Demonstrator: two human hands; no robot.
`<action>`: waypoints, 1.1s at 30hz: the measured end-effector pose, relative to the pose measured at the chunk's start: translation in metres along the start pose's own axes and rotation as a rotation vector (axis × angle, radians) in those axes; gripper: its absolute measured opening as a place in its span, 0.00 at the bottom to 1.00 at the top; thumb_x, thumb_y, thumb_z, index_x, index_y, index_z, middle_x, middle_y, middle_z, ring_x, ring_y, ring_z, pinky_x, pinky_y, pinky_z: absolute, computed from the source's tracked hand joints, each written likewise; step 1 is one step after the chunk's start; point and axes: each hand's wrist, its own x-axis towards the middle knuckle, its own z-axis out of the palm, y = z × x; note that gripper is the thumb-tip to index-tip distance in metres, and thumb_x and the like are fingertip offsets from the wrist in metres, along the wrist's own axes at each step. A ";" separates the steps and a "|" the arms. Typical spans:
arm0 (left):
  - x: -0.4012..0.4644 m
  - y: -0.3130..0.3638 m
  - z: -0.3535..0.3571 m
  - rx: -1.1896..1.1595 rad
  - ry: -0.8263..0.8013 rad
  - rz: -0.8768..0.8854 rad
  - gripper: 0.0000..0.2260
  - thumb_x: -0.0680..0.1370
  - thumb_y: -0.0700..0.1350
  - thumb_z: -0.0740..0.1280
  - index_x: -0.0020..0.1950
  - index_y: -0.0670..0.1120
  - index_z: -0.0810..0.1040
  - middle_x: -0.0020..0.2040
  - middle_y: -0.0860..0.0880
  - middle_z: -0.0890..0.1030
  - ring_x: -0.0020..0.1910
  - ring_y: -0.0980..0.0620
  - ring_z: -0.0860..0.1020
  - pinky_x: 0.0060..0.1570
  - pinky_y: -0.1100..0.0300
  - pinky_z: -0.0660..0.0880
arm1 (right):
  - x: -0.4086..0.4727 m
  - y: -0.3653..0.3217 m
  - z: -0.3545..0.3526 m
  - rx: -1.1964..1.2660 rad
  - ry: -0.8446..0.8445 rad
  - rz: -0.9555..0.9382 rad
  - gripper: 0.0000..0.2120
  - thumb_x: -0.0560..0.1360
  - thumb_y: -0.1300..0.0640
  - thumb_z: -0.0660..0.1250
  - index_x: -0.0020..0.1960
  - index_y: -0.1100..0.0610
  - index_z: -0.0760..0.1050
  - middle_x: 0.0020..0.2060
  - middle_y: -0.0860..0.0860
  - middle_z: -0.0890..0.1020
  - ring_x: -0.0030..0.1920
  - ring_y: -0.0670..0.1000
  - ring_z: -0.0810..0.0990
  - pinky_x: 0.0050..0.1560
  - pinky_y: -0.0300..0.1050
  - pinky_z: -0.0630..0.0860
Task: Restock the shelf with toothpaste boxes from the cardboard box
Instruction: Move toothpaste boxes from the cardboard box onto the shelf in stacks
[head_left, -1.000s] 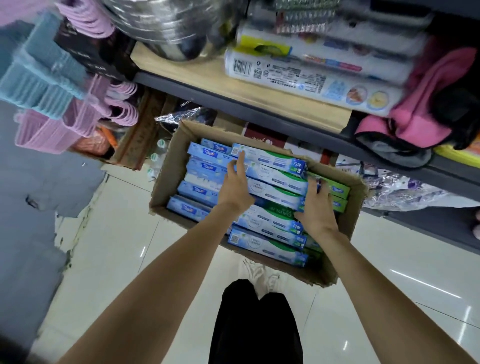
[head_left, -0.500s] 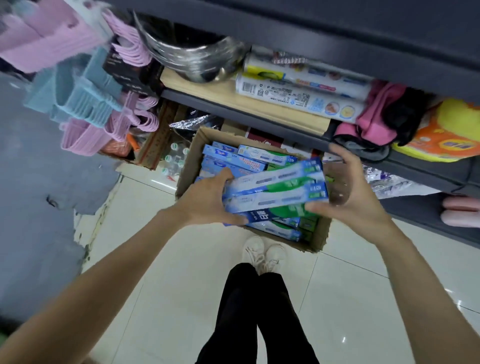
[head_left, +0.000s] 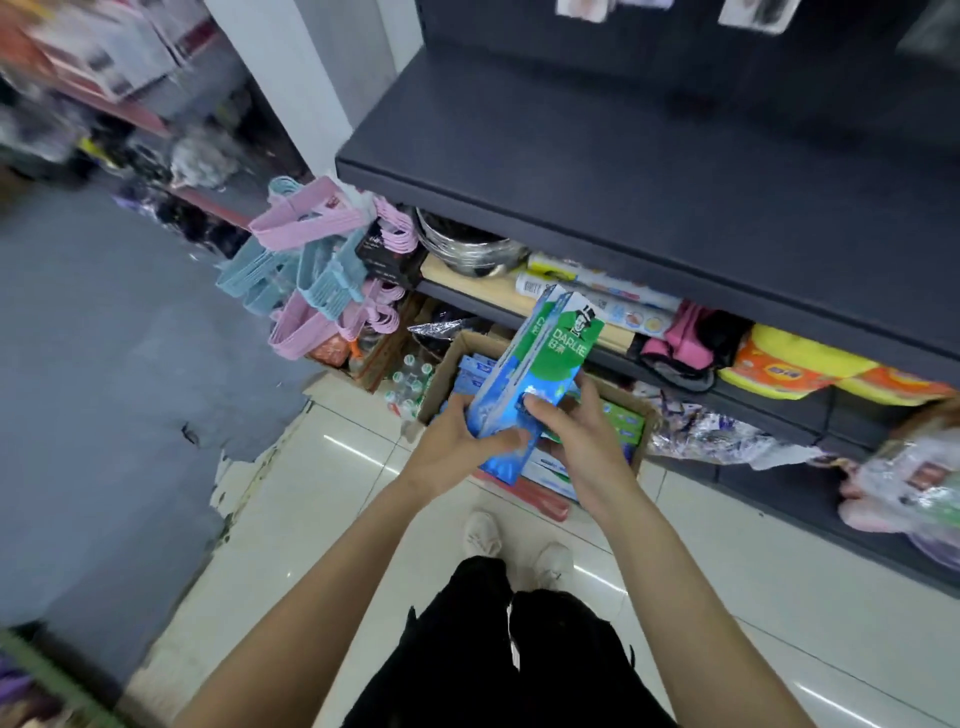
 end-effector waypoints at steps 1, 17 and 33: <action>-0.002 0.003 -0.003 0.020 0.014 0.008 0.33 0.56 0.65 0.75 0.53 0.48 0.72 0.48 0.50 0.81 0.44 0.56 0.81 0.46 0.54 0.78 | -0.002 -0.004 0.004 -0.013 0.000 -0.008 0.23 0.74 0.63 0.69 0.65 0.49 0.67 0.54 0.51 0.82 0.49 0.48 0.83 0.43 0.42 0.79; 0.063 0.045 -0.109 -0.371 0.131 0.165 0.11 0.72 0.52 0.70 0.50 0.50 0.73 0.43 0.53 0.79 0.39 0.60 0.78 0.40 0.68 0.73 | 0.077 -0.064 0.106 0.282 0.218 -0.089 0.15 0.73 0.63 0.64 0.58 0.56 0.65 0.40 0.52 0.77 0.36 0.49 0.78 0.37 0.43 0.74; 0.144 0.041 -0.227 -0.516 0.065 0.205 0.26 0.57 0.59 0.76 0.52 0.58 0.74 0.51 0.53 0.80 0.46 0.57 0.79 0.47 0.65 0.75 | 0.118 -0.100 0.150 0.315 0.154 -0.029 0.10 0.76 0.57 0.62 0.54 0.60 0.75 0.44 0.56 0.84 0.41 0.51 0.84 0.43 0.47 0.81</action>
